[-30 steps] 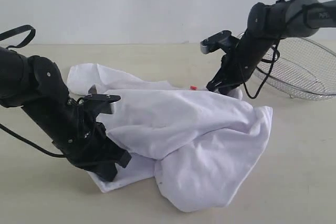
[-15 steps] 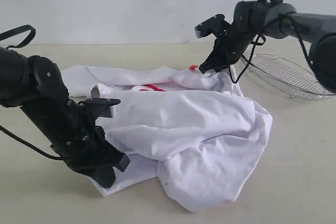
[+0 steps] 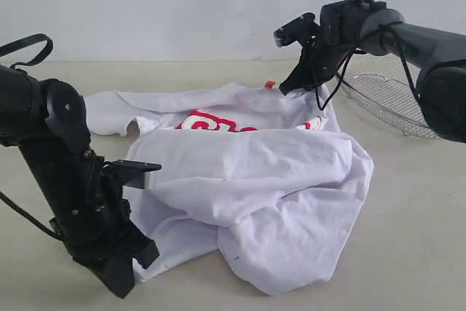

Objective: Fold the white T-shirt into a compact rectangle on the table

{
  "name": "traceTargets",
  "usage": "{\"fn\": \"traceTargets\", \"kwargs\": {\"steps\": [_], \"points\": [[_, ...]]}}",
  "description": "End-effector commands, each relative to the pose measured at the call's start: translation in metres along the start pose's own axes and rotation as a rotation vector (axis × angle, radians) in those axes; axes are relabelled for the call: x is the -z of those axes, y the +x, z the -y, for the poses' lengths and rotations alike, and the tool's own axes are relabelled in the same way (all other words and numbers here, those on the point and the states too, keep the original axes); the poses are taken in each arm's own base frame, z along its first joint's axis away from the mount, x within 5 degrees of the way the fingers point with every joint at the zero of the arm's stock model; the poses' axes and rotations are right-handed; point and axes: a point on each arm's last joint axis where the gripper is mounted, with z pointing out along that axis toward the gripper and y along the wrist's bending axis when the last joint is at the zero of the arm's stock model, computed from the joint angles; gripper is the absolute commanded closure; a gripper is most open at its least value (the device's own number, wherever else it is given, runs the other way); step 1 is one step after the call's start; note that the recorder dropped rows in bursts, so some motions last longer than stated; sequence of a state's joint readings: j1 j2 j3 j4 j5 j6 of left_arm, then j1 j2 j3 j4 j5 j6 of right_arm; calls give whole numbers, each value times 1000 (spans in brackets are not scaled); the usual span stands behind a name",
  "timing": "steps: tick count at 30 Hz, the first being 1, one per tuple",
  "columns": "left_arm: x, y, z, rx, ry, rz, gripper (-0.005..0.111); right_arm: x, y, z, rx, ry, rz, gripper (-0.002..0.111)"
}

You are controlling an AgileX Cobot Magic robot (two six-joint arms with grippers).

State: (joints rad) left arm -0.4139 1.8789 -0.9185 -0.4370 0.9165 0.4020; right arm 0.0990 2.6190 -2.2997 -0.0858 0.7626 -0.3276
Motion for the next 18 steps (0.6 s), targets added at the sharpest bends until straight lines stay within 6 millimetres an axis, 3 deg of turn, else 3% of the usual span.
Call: {"fn": "traceTargets", "kwargs": {"steps": [1, 3, 7, 9, 10, 13, 14, 18], "points": [[7, 2, 5, -36, 8, 5, 102, 23, -10, 14, -13, 42, 30, 108], [20, -2, 12, -84, 19, 116, 102, 39, -19, 17, -33, 43, 62, 108], [54, -7, 22, -111, -17, 309, 102, 93, -38, 24, -80, 10, 112, 108], [64, -12, 23, -116, -43, 391, 102, 119, -37, 25, -53, -10, 52, 108], [66, -18, 23, -124, -46, 436, 102, 136, -29, 23, -40, -53, -63, 108], [47, -27, 25, -188, 11, 407, 102, 139, -22, 17, -53, -122, -146, 108], [32, -33, 25, -216, 35, 380, 102, 131, -17, 10, -72, -173, -164, 108], [7, -50, 14, -174, 41, 337, 102, 109, 0, -16, -87, -327, -235, 108]]}}
